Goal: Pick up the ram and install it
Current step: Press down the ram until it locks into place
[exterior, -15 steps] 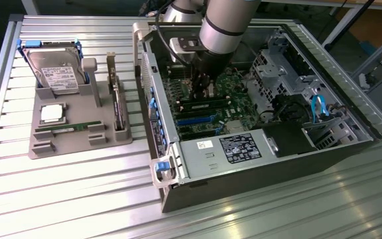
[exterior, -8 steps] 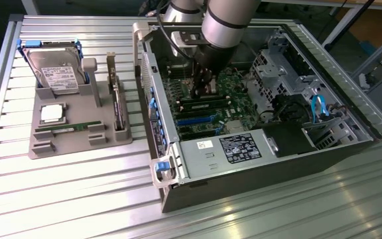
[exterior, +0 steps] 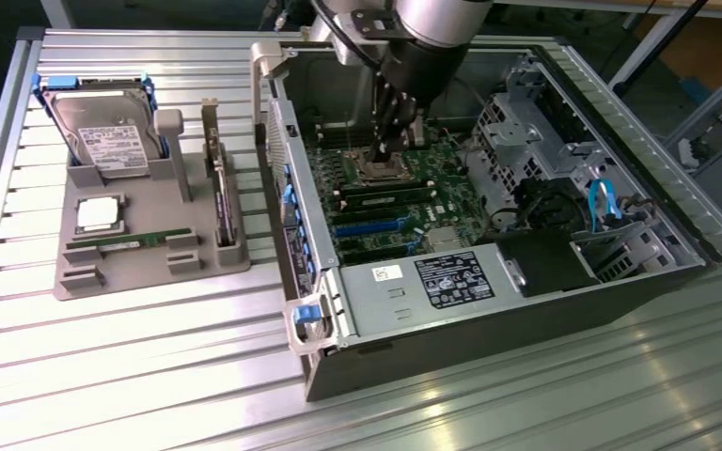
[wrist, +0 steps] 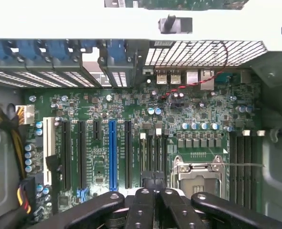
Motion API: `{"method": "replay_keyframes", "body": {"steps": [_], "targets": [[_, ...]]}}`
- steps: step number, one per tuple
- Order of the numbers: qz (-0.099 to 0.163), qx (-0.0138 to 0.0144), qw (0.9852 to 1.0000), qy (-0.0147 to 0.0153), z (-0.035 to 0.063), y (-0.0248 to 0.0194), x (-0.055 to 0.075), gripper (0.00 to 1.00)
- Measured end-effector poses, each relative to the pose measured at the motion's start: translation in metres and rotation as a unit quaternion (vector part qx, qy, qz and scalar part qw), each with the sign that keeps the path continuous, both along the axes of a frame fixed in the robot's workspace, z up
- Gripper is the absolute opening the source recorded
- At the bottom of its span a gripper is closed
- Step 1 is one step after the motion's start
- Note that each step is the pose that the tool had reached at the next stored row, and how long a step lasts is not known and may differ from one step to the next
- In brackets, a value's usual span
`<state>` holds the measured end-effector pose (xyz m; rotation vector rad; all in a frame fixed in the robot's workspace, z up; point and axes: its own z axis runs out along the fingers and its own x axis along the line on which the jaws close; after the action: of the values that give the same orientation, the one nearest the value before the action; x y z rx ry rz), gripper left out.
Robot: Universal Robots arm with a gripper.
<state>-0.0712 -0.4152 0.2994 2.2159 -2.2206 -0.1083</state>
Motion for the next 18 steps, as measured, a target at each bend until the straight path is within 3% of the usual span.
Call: {"method": "replay_keyframes", "body": {"steps": [7, 12, 18], "targets": [[0.0, 0.0, 1.0, 0.0, 0.0301, 0.0, 0.002, 0.1], [0.0, 0.0, 1.0, 0.0, 0.0376, 0.0, 0.002, 0.1], [0.0, 0.0, 1.0, 0.0, 0.0382, -0.0001, 0.006, 0.1]]}}
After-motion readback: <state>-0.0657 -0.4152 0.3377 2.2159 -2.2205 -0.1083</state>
